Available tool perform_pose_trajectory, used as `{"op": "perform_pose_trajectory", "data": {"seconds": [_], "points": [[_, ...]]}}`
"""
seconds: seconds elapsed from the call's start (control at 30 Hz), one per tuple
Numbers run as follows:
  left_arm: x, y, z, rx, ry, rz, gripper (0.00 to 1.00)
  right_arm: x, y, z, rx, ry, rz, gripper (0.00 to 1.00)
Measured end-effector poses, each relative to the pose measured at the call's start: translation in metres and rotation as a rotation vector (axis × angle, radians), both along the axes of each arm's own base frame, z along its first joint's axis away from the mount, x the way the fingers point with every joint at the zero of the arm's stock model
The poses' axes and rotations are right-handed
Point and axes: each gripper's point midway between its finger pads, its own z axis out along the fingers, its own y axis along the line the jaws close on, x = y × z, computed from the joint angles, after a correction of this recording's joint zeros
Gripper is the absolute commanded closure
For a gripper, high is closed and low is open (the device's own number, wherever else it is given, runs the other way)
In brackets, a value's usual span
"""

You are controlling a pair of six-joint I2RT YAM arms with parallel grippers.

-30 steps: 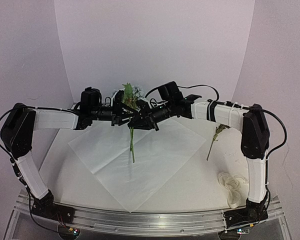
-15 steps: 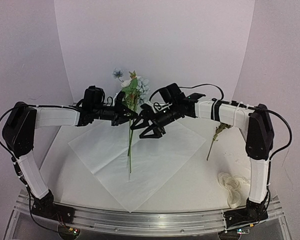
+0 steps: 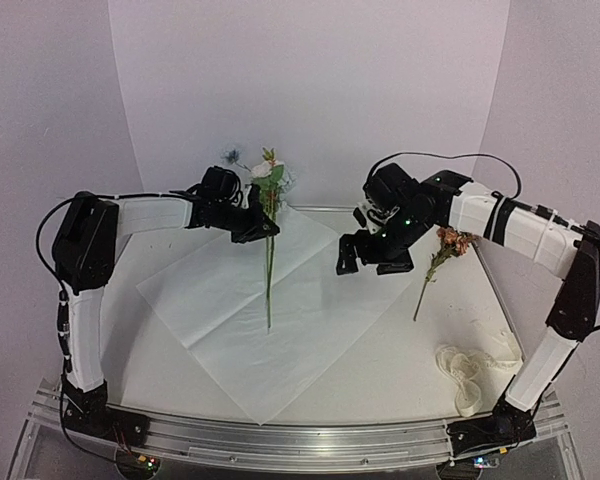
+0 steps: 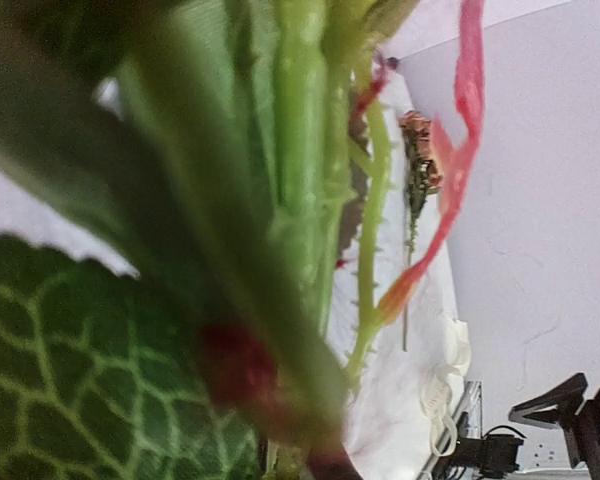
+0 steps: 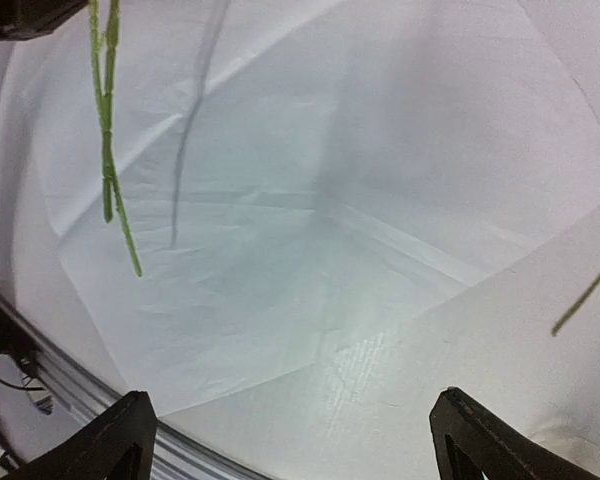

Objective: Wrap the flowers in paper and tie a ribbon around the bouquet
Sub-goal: Place the fake flower on the flattened wrapping paper.

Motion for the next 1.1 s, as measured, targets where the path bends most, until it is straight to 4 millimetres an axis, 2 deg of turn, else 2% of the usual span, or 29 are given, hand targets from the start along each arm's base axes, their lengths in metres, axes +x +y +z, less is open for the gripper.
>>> {"op": "perform_pose_trajectory", "data": {"seconds": [0.13,0.27,0.47,0.6,0.77,0.97,1.1], "points": [[0.022,-0.004,-0.034,0.072,0.03,0.022,1.0,-0.003,-0.027,-0.026,-0.135,0.008,-0.037,0.02],[0.037,-0.005,-0.057,0.112,0.055,0.038,1.0,-0.006,-0.041,-0.042,-0.205,0.015,-0.059,0.02],[0.054,-0.006,-0.072,0.119,0.062,0.036,1.0,-0.003,-0.038,-0.057,-0.211,0.03,-0.075,0.02],[0.06,-0.002,-0.078,0.095,0.073,0.024,1.0,0.005,-0.027,-0.082,-0.206,0.063,-0.102,0.03],[0.062,0.0,-0.092,0.058,0.099,-0.007,1.0,0.006,-0.022,-0.109,-0.232,0.088,-0.135,0.04],[0.043,0.005,-0.124,0.023,0.156,-0.048,1.0,0.005,-0.028,-0.117,-0.253,0.079,-0.168,0.05],[0.03,0.005,-0.127,-0.02,0.163,-0.065,0.99,0.0,-0.036,-0.127,-0.28,0.091,-0.191,0.05]]}}
